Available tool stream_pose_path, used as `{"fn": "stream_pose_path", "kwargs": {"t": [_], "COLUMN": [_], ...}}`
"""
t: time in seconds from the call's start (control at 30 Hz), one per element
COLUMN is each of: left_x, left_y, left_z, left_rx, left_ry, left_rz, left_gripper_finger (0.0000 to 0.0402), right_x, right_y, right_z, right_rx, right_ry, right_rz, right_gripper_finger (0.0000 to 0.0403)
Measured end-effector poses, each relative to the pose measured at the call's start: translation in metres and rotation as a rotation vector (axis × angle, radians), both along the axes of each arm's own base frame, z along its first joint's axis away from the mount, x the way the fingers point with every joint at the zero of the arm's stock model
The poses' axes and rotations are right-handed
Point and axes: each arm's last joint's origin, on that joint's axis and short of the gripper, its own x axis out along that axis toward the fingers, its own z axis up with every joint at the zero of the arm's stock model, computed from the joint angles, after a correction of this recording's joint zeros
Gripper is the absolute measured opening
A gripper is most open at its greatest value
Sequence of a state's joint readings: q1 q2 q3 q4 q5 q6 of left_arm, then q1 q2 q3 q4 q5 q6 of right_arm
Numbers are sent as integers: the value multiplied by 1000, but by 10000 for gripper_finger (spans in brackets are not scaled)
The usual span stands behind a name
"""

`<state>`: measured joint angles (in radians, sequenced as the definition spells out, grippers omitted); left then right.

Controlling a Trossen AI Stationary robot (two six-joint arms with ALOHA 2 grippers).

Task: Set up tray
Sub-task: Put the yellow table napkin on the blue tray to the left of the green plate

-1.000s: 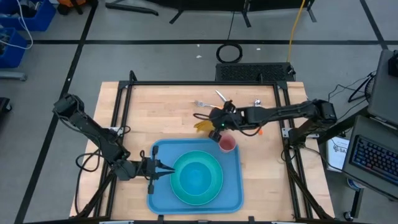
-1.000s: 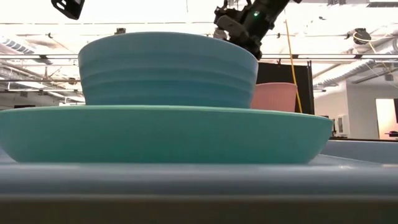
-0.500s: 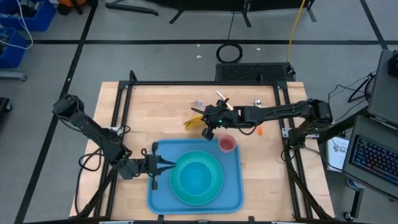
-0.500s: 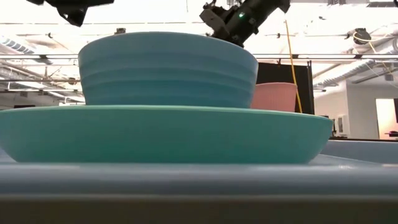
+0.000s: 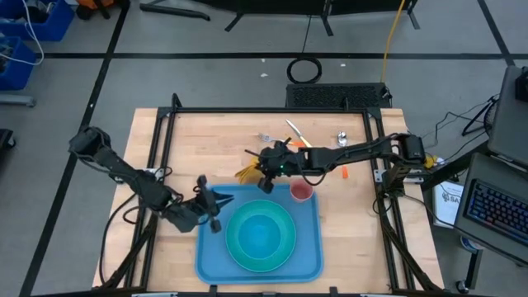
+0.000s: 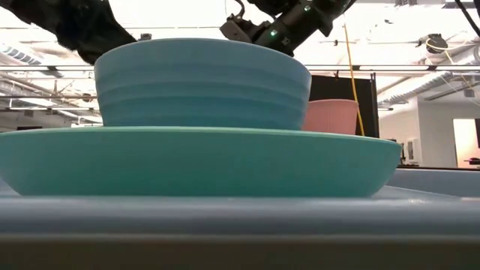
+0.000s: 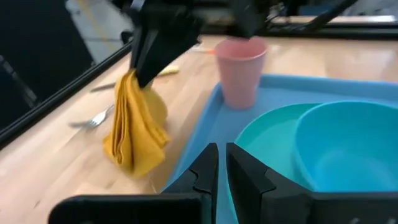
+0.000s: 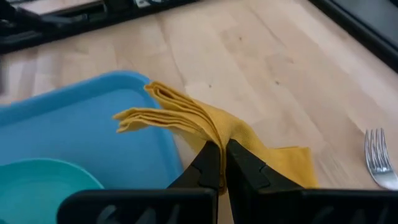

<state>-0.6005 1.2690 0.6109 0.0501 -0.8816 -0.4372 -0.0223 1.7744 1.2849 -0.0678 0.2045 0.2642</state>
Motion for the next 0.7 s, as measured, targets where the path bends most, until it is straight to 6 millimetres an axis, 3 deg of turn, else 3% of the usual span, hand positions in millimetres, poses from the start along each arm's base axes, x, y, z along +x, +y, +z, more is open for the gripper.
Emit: {"fn": "stream_pose_path", "kwargs": {"t": [0.23, 0.7], "left_x": [5, 14], "left_y": [13, 31], "left_z": [-3, 0], "left_rx": [-60, 7], "left_ry": [23, 2], "left_rz": [51, 139], "left_gripper_finger": [57, 262], "right_x": [4, 6], "right_y": [2, 3], "right_z": [8, 6], "right_rx": [0, 0], "right_ry": [-45, -54], "right_rz": [3, 4], "right_gripper_finger": [0, 0]}}
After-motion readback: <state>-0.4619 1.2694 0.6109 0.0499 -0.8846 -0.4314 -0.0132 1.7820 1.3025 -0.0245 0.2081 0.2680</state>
